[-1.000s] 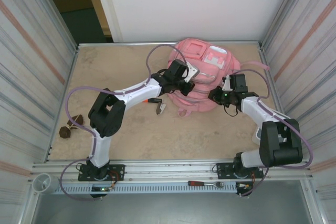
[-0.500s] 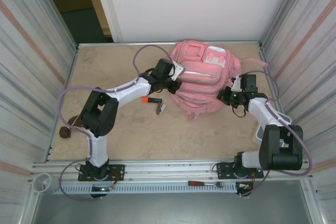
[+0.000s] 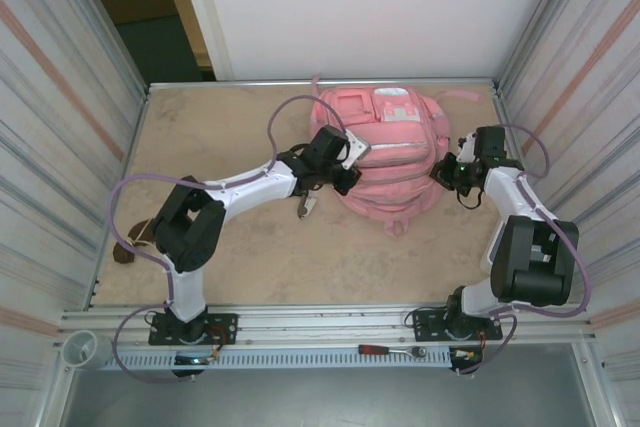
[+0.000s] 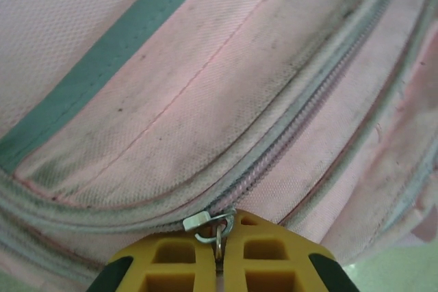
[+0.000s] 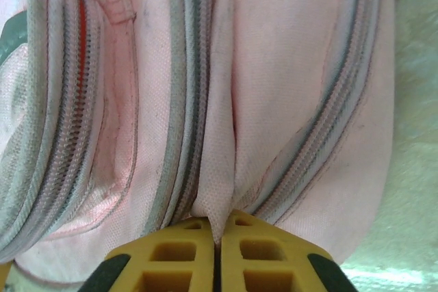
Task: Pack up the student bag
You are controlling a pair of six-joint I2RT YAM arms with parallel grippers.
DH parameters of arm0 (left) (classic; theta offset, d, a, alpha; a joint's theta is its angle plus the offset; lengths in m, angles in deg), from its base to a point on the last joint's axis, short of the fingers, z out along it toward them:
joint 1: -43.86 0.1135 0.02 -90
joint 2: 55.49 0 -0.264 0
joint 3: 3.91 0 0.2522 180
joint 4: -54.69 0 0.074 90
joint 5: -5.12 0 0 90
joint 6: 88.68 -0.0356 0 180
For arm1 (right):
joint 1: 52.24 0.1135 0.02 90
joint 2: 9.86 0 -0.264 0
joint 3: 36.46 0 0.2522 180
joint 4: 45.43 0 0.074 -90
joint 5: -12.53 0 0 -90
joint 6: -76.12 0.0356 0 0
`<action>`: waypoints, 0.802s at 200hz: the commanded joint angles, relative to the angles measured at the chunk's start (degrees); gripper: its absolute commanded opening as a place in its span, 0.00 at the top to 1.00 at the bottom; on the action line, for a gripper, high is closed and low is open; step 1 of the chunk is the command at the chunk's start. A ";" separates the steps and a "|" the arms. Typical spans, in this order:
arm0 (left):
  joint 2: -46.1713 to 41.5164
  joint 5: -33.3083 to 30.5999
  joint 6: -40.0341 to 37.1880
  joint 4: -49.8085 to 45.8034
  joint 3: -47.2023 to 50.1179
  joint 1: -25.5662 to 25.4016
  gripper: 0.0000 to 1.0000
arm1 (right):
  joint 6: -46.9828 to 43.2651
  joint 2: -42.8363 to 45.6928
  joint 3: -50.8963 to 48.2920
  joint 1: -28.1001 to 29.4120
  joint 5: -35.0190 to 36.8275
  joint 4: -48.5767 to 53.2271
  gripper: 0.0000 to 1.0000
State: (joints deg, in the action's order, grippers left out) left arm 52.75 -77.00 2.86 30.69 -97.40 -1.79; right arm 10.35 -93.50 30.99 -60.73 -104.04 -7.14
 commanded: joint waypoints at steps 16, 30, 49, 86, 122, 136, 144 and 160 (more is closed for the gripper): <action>-1.45 -1.47 -1.54 -1.18 -2.21 1.79 1.00 | -1.38 1.30 -2.11 -2.18 0.45 -1.18 1.00; -1.80 -1.72 -1.62 -1.03 -1.22 4.31 1.00 | -1.39 1.60 -3.77 -2.58 0.57 -1.68 1.00; -1.68 -2.33 -2.22 -1.16 -0.58 7.53 1.00 | -1.58 1.46 -4.98 -2.85 0.73 -1.86 1.00; 0.50 -1.20 -3.47 -1.90 -2.82 11.67 1.00 | -1.60 0.68 -5.26 -2.85 0.87 -1.86 1.00; 4.70 -0.14 -4.30 -2.59 -7.81 13.87 1.00 | -1.86 0.68 -5.02 -1.79 0.30 -1.67 1.00; 7.24 -0.80 -4.87 -3.71 -11.01 14.01 0.98 | -2.07 0.32 -4.85 -0.95 0.21 -1.51 1.00; 8.50 -1.43 -5.02 -4.40 -12.42 14.09 0.95 | -2.21 0.02 -4.91 -0.75 0.11 -1.38 1.00; 9.98 -2.87 -4.93 -4.09 -14.00 14.36 0.87 | -2.30 -0.15 -5.15 -0.50 -0.38 -1.41 1.00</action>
State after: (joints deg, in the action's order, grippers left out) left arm 60.29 -73.09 -1.38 27.01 -107.38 9.77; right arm 9.58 -93.28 26.51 -60.84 -108.60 -10.20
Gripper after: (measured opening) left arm 0.094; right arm 0.041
